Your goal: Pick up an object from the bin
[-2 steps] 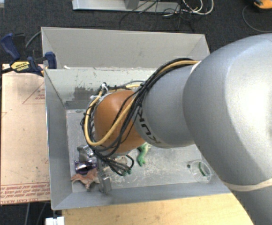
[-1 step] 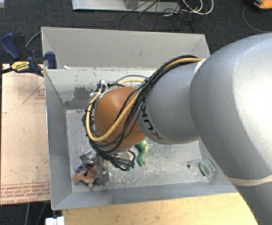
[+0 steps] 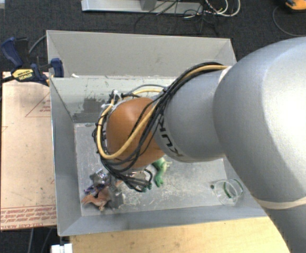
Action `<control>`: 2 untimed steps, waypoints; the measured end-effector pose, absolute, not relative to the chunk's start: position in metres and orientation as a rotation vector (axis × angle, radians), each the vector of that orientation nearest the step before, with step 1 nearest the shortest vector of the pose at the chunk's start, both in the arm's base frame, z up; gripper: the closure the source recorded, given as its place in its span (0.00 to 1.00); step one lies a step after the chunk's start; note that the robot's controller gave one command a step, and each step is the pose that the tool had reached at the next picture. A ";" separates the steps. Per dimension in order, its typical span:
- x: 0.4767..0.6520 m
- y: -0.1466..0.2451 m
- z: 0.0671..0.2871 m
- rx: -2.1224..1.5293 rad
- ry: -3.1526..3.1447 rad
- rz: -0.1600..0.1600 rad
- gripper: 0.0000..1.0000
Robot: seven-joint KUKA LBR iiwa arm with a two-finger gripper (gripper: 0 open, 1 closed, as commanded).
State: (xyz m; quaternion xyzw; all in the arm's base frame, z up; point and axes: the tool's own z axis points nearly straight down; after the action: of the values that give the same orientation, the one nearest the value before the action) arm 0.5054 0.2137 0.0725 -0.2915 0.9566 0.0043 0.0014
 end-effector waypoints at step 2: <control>0.505 0.213 0.080 -0.915 3.004 0.012 1.00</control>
Offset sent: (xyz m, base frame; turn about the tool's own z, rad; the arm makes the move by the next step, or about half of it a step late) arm 0.0000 0.0000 0.0069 0.0000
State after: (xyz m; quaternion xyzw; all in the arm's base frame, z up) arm 0.5048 0.2134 0.0798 -0.2915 0.9566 0.0039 0.0006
